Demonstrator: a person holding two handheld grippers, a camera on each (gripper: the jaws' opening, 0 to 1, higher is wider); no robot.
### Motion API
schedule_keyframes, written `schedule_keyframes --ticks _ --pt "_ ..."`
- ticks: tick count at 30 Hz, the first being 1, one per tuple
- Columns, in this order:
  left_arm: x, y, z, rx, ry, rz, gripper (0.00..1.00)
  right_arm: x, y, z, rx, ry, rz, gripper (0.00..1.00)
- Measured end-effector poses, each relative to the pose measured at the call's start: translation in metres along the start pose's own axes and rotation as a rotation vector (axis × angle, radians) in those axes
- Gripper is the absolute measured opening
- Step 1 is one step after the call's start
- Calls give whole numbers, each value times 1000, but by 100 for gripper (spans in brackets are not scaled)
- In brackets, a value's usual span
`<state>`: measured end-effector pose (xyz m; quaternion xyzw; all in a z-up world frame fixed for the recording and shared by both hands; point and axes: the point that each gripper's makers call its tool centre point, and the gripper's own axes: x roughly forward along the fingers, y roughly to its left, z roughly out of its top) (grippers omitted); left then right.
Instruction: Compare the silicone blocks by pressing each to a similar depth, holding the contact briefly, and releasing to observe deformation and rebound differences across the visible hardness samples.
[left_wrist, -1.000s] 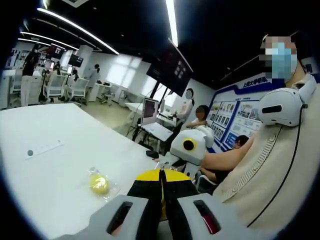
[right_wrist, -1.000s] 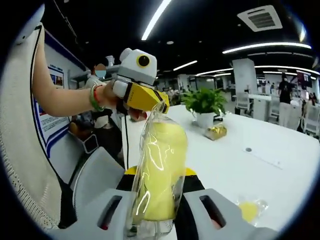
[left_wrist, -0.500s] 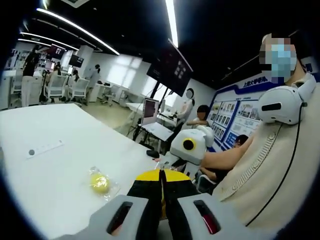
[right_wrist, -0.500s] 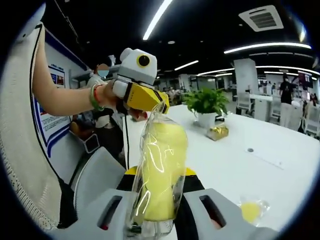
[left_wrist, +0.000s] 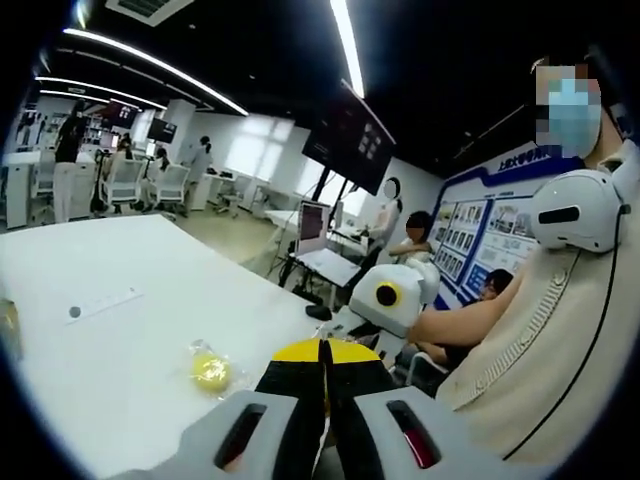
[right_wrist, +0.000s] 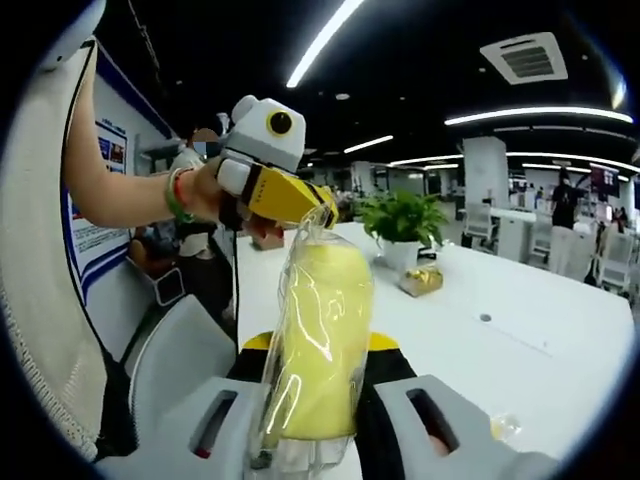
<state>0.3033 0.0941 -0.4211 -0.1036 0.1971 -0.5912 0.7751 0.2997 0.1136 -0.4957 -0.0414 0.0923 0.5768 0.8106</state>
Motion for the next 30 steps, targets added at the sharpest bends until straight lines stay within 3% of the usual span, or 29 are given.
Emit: schedule_keyframes --ticks 2,4,6,8,18,26,30 --pt "0 -1 0 -4 -1 -1 0 -1 -4 1 -71 -11 -22 17" --pt "1 -1 -1 -23 4 -6 0 -1 -4 -2 -59 0 -22 20" --pt "2 -1 -2 -108 9 -11 0 -1 -3 -3 -52 7 -19 23" --pt "2 2 0 -84 -5 -4 0 0 -4 -5 -46 13 -31 30" --pt "2 2 -4 -106 -13 -13 0 3 -7 -9 -44 23 -63 42" --pt "-3 12 -17 -142 -13 11 0 -1 -17 -10 -3 8 -127 57" --pt "-2 15 -25 -167 -12 10 0 -5 -16 -10 4 -4 -134 58"
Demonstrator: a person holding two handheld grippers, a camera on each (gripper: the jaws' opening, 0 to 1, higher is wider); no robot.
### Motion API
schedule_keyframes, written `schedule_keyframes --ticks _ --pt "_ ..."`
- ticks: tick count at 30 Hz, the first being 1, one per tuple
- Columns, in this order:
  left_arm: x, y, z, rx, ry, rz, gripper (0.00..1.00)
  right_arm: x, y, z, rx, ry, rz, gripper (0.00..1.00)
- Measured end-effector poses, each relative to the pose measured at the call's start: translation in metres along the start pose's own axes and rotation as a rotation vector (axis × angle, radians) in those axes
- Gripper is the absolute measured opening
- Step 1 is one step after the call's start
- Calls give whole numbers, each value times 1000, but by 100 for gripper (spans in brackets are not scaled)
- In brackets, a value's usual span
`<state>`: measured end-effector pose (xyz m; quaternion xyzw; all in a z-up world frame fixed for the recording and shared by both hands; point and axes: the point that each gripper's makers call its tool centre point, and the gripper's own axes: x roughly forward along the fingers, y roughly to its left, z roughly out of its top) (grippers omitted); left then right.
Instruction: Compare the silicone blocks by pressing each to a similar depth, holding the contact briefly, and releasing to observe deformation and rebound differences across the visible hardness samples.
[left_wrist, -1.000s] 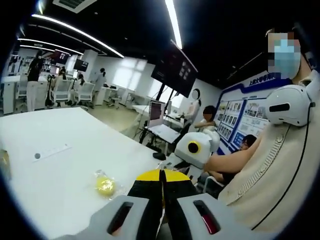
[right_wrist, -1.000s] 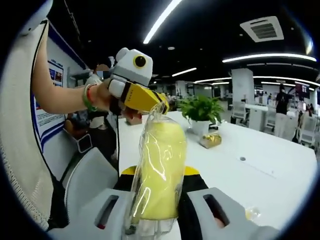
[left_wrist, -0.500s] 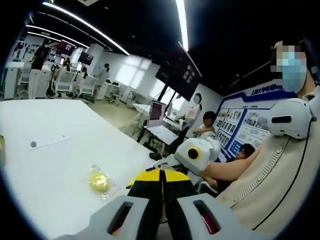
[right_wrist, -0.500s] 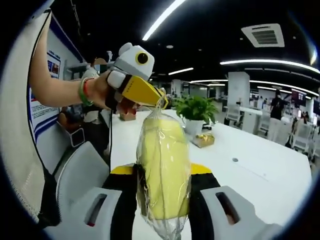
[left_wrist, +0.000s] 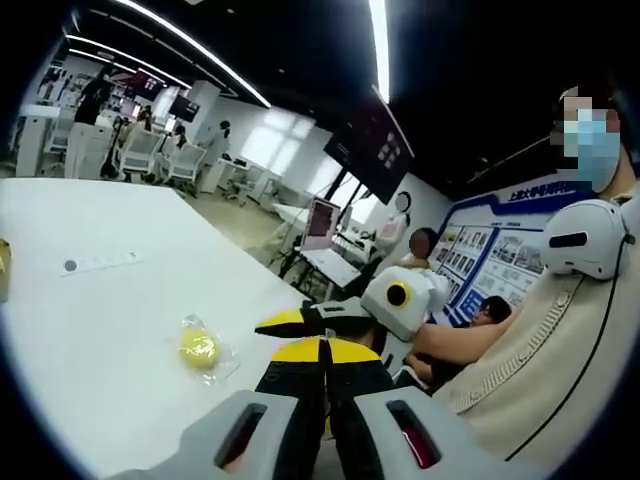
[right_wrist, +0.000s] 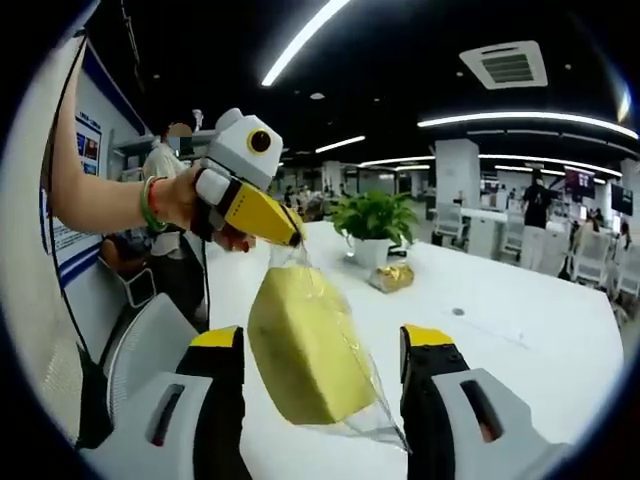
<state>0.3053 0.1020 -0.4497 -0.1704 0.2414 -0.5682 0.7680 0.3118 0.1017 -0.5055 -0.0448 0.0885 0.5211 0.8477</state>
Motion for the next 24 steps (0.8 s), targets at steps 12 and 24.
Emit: schedule_keyframes --ticks 12,24 --pt "-2 35 -26 -109 -19 44 0 -23 -10 -6 45 17 -69 62" --pt "6 95 -43 -143 -16 144 0 -80 -16 -41 144 98 -214 76"
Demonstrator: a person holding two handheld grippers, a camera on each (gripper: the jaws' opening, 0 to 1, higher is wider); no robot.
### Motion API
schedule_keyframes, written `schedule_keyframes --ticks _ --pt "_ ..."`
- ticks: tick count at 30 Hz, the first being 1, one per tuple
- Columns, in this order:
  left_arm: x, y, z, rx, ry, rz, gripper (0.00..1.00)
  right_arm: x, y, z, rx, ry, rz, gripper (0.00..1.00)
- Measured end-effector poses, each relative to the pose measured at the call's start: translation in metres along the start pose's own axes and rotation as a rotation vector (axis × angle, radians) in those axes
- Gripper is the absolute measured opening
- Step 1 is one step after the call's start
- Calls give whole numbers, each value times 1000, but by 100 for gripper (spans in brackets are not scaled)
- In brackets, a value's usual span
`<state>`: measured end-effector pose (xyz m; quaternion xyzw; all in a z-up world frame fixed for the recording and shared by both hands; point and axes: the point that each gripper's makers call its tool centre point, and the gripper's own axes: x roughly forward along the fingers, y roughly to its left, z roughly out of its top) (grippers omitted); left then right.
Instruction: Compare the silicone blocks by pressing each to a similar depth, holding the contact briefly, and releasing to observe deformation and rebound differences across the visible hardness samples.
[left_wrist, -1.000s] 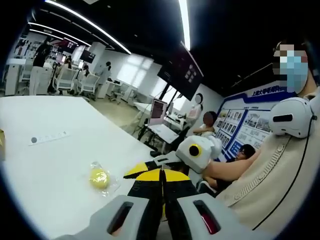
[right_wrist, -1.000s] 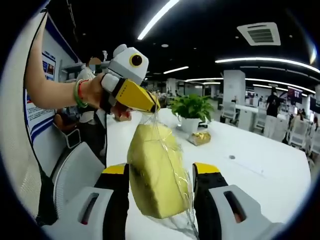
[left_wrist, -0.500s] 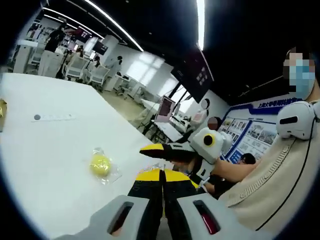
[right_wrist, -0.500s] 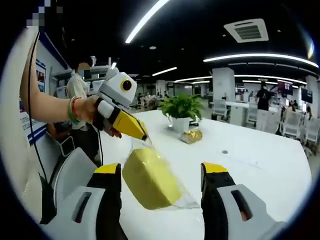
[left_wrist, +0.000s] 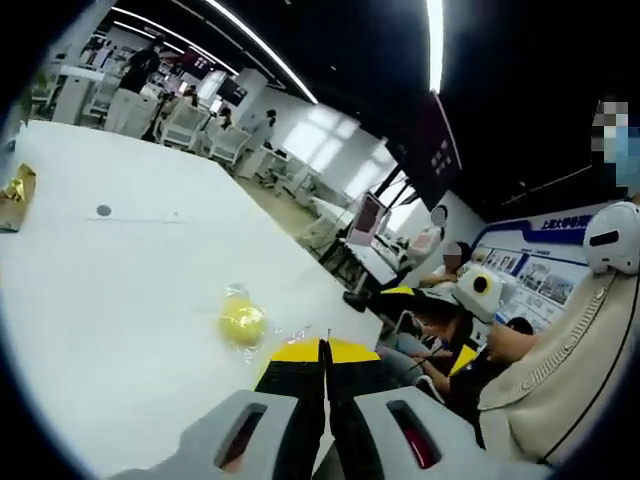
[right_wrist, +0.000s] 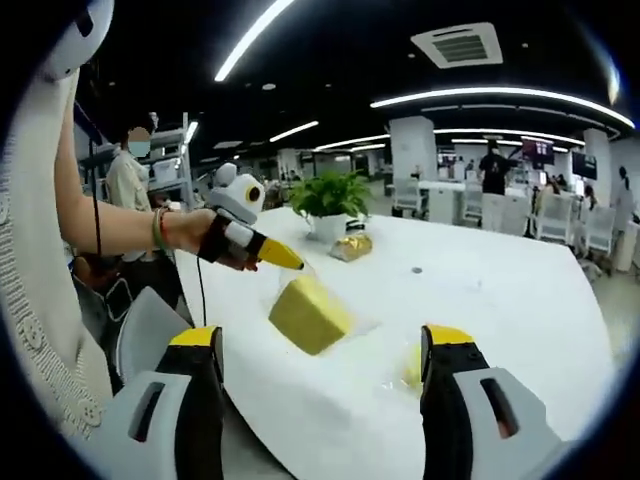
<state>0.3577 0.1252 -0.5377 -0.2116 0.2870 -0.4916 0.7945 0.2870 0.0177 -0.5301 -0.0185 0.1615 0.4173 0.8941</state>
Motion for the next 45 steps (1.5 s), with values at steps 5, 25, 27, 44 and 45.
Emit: schedule_keyframes --ticks 5,25,27,44,45 --pt "16 24 -3 -26 -3 20 0 -17 -5 -18 67 39 -59 75" --pt "27 141 9 -89 7 175 0 -33 -25 -47 131 149 -161 71" --pt "26 153 8 -98 13 183 0 -32 -23 -52 139 171 -160 71" --pt "21 237 -37 -28 195 340 0 -16 -21 -52 180 189 -147 68" --pt "20 238 -39 -27 196 342 0 -15 -21 -52 178 191 -144 67"
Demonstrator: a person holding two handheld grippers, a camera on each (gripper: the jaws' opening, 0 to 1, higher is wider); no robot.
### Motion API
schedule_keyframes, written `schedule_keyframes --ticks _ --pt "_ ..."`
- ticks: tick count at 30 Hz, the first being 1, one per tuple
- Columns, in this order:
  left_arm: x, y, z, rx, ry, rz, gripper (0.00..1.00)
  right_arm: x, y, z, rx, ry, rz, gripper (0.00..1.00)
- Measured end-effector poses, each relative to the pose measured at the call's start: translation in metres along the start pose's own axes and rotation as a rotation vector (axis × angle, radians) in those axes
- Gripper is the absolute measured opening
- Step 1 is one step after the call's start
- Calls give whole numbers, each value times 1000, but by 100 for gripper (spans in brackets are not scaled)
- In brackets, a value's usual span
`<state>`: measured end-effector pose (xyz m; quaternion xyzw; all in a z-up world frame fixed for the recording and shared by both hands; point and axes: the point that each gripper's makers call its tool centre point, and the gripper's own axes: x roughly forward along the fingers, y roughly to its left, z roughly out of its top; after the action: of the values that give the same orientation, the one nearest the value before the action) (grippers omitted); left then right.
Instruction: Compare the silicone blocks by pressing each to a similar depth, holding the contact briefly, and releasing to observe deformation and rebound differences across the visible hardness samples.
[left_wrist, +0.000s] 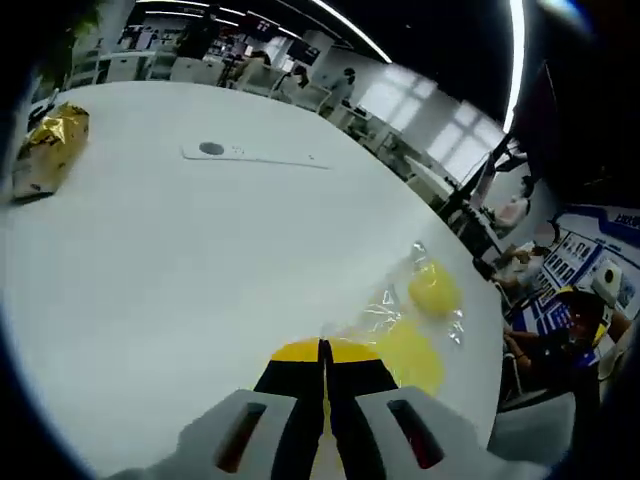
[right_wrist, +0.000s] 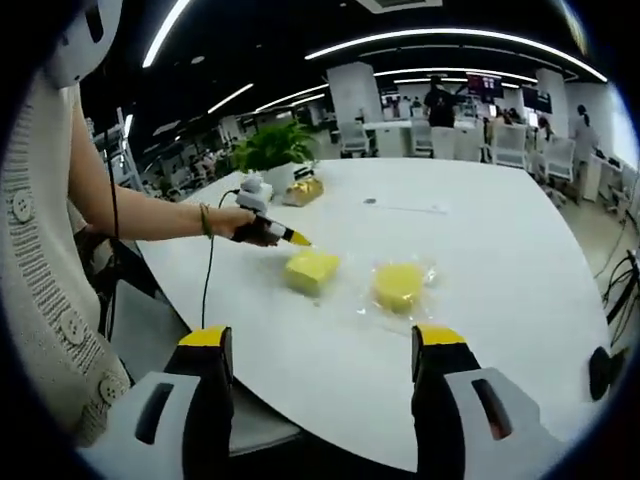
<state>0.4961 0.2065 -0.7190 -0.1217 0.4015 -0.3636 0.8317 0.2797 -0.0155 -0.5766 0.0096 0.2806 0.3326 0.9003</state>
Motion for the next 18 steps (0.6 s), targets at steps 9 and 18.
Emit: schedule_keyframes --ticks 9,18 --pt "-7 -1 3 -6 -22 29 5 1 0 6 -17 -12 8 67" --pt "-40 -18 1 121 -33 108 37 -3 9 12 -27 -44 29 66"
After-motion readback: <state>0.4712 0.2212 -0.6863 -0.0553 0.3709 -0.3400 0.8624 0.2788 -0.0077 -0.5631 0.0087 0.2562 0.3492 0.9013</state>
